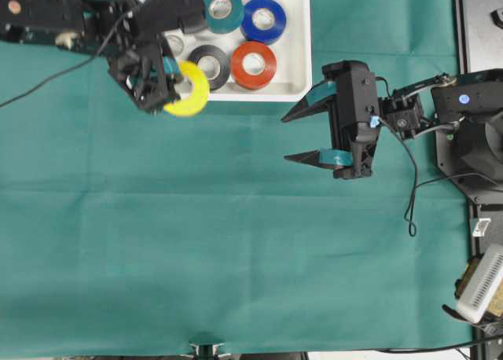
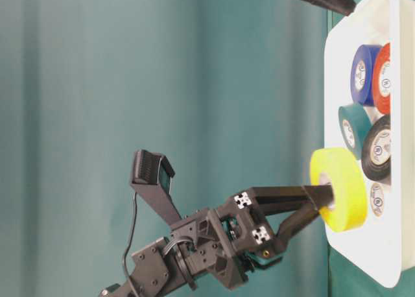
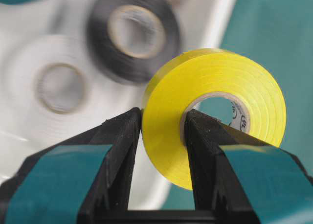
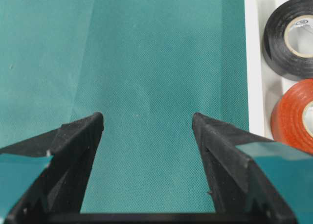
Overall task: Put the tape alternately from left to right into the white case.
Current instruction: 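Lift the yellow roll and carry it into the tray, then release the yellow roll in the tray and withdraw the left gripper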
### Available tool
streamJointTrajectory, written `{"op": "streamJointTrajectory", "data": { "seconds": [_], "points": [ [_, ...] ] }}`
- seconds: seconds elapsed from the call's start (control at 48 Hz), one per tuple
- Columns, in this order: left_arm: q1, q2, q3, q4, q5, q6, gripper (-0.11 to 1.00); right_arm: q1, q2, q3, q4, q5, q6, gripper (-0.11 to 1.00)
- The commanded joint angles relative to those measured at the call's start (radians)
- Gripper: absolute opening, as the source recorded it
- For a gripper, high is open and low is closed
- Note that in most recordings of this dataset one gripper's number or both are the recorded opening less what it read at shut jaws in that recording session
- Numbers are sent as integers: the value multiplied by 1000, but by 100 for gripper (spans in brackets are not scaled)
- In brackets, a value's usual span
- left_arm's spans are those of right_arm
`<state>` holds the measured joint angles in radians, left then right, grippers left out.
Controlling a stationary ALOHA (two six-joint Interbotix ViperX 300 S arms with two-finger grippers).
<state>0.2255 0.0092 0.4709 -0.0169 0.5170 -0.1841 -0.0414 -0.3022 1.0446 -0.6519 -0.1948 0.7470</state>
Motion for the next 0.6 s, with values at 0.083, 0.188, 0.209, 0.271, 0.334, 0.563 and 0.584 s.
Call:
{"op": "streamJointTrajectory", "data": {
  "seconds": [0.083, 0.188, 0.209, 0.271, 0.334, 0.563, 0.584],
  "points": [
    [103, -17, -9, 2, -49, 38, -3, 3, -15, -9, 0, -8, 2, 68],
    [153, -3, -9, 0, -75, 55, -3, 3, -15, -9, 0, -8, 2, 68],
    [163, 0, -9, 2, -77, 57, -3, 3, -15, -9, 2, -8, 2, 68],
    [190, 9, -9, 2, -87, 66, -3, 3, -15, -9, 3, -8, 2, 68],
    [213, 20, -9, 0, -95, 72, -3, 3, -15, -8, 3, -8, 2, 68],
    [250, 61, -9, -2, -129, 104, -3, 3, -15, -9, 3, -8, 2, 68],
    [250, 66, -9, -2, -127, 107, -3, 3, -15, -9, 3, -8, 2, 68]
  ]
}}
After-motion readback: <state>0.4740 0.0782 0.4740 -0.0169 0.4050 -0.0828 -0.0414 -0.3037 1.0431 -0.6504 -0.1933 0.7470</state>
